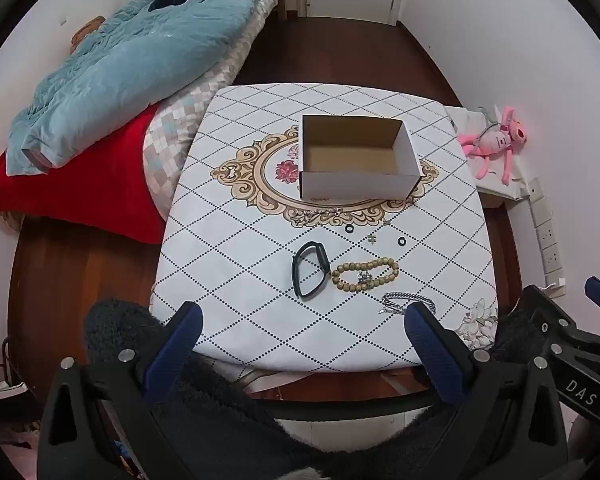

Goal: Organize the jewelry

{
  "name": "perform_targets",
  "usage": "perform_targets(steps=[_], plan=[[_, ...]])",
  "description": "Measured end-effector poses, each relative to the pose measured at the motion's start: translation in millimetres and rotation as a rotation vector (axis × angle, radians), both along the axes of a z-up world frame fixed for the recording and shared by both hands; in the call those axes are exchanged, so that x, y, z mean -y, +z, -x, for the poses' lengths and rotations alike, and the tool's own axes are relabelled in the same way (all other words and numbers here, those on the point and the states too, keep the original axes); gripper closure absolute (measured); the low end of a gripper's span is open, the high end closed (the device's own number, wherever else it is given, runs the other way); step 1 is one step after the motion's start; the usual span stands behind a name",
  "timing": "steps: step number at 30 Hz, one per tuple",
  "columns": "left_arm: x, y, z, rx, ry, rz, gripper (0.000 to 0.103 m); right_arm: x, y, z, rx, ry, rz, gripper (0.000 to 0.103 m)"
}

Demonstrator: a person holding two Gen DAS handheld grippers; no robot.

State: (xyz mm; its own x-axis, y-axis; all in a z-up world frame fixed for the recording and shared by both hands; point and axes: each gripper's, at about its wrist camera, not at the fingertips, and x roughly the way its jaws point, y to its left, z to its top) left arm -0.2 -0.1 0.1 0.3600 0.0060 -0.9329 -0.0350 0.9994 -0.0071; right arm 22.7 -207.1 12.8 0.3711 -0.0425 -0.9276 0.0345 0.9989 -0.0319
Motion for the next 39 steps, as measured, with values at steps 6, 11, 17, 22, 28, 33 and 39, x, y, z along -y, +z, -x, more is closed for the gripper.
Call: perform_targets(steps=[6, 11, 17, 22, 28, 33, 39], plan=[[0, 5, -4, 0.0, 0.001, 0.002, 0.0, 0, 1, 0, 0.0, -0.004, -0.001, 0.0], [1, 6, -3, 0.008, -0.005, 0.001, 0.0, -1, 1, 1, 0.0, -0.003, 0.004, 0.0], [2, 6, -2, 0.011, -0.003, -0.002, 0.0, -1, 4, 2, 0.004, -0.002, 0.004, 0.0], [2, 6, -2, 0.013, -0.006, -0.003, 0.0, -3, 3, 2, 0.005, -0.003, 0.003, 0.0], [3, 13, 0, 0.018, -0.012, -0.006, 0.0, -3, 3, 2, 0.008, -0.004, 0.003, 0.0], [3, 13, 0, 0.019, -0.011, -0.005, 0.0, -1, 8, 2, 0.008, -0.005, 0.0, 0.0], [2, 13, -1, 0.02, -0.013, -0.001, 0.0, -1, 8, 3, 0.009, -0.006, 0.0, 0.0]])
